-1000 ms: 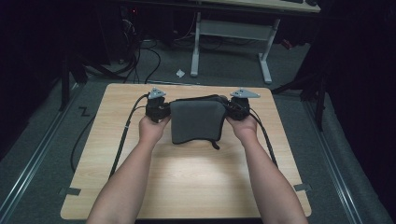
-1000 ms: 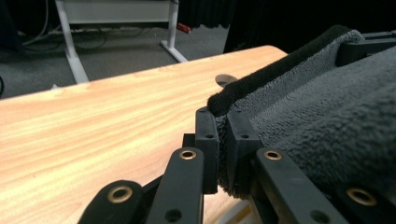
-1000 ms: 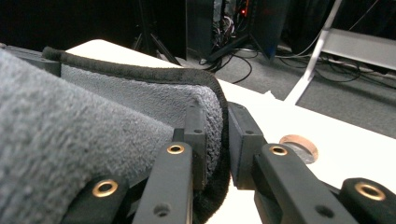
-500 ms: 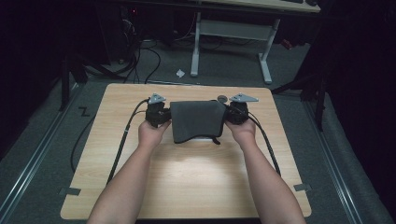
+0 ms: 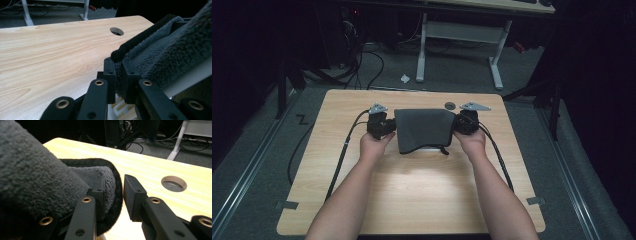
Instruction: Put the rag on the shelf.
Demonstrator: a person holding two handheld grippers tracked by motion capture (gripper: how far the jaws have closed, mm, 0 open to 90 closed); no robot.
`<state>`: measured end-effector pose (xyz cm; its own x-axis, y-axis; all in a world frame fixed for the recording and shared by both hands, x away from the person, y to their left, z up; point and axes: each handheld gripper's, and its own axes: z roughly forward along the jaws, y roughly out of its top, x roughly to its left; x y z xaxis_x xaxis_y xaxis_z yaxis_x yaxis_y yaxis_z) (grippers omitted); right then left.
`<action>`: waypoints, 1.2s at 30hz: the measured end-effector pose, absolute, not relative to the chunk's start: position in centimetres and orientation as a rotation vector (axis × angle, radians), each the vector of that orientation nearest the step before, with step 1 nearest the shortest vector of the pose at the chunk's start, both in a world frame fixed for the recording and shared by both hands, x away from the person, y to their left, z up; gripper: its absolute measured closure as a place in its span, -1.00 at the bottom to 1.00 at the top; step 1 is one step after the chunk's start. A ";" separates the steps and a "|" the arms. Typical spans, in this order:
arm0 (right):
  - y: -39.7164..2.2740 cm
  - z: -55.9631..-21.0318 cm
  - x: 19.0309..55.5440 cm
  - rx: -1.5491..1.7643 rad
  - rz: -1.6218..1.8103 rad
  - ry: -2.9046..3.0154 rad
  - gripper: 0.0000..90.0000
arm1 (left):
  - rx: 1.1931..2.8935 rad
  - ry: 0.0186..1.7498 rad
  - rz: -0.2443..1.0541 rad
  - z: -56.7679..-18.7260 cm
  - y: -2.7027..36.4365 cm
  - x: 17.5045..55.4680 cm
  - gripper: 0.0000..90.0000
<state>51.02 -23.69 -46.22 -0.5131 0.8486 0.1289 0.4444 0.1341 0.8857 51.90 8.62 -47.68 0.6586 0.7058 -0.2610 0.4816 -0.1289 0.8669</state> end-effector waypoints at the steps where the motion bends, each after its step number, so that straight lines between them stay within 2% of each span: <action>1: -23.7 -46.2 51.0 1.244 1.341 2.014 0.56 | 1.778 0.954 0.258 -47.7 8.6 51.9 0.82; 14: -24.3 -46.3 51.2 1.300 1.333 2.000 0.24 | 1.787 0.976 0.265 -47.7 8.7 51.9 0.60; 21: -24.4 -45.9 51.0 1.274 1.286 1.989 0.20 | 1.793 0.989 0.288 -47.9 8.9 51.7 0.49; 34: -24.5 -45.1 51.2 1.263 1.253 1.966 0.11 | 1.809 0.980 0.288 -47.9 8.7 51.5 0.50; 36: -24.9 -44.6 51.1 1.266 1.293 1.924 0.15 | 1.810 0.978 0.290 -47.9 8.7 51.5 0.50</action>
